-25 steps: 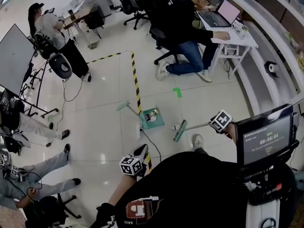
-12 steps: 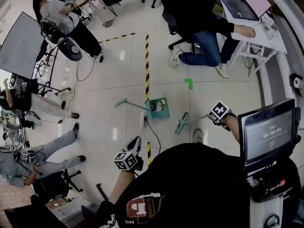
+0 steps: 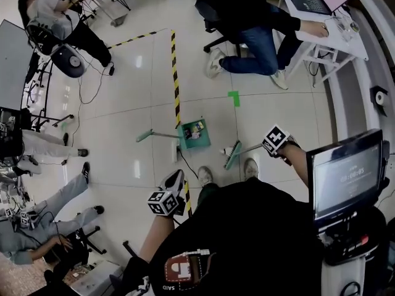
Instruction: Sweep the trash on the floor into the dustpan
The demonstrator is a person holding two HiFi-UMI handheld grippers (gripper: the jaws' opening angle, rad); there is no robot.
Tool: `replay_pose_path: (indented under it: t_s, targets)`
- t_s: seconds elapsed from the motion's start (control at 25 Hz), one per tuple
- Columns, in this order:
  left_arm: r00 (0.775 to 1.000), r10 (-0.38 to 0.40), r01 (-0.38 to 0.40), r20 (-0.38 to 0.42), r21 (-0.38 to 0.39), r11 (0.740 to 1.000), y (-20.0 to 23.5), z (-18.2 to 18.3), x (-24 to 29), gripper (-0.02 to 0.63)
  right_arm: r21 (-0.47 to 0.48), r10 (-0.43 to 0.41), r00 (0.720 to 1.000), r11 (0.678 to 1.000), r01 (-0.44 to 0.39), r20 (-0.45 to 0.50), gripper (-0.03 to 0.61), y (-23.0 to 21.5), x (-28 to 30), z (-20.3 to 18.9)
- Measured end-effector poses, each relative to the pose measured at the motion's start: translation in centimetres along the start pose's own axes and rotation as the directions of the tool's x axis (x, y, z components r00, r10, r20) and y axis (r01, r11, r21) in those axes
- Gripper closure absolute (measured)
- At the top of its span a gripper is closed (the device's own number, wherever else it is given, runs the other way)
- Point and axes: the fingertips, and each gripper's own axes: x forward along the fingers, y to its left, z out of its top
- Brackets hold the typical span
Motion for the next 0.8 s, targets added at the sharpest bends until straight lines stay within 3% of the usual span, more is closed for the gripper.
replay_pose_path:
  t_s: [0.16, 0.36, 0.44, 0.56, 0.68, 0.8]
  targets:
    - [0.998, -0.055, 0.055, -0.01, 0.023, 0.998, 2.2, 0.6, 0.3, 0.614, -0.012, -0.065, 0.997, 0.998, 0.064, -0.036, 0.489, 1.8, 1.6, 2.3]
    - [0.999, -0.046, 0.046, -0.008, 0.021, 0.999, 5.7, 0.0, -2.2, 0.614, -0.154, -0.135, 0.989, 0.98, 0.125, -0.058, 0.489, 3.5, 4.6, 7.8]
    - [1.0, -0.02, 0.02, -0.007, -0.007, 1.0, 7.1, -1.2, -3.9, 0.614, -0.229, -0.165, 0.984, 0.963, 0.145, -0.073, 0.489, 4.1, 5.5, 10.0]
    - [0.999, 0.032, -0.032, -0.004, -0.055, 0.998, 9.1, -3.1, -6.3, 0.614, -0.347, -0.151, 0.988, 0.928, 0.137, -0.012, 0.489, 5.9, 6.9, 14.7]
    - [0.997, 0.076, -0.076, 0.0, -0.104, 0.992, 10.5, -4.4, -7.7, 0.614, -0.421, -0.149, 0.987, 0.893, 0.157, 0.051, 0.489, 7.3, 6.5, 19.1]
    - [0.996, 0.089, -0.088, -0.001, -0.133, 0.987, 10.8, -5.1, -7.6, 0.614, -0.481, -0.157, 0.986, 0.861, 0.164, 0.055, 0.489, 7.7, 5.7, 21.3]
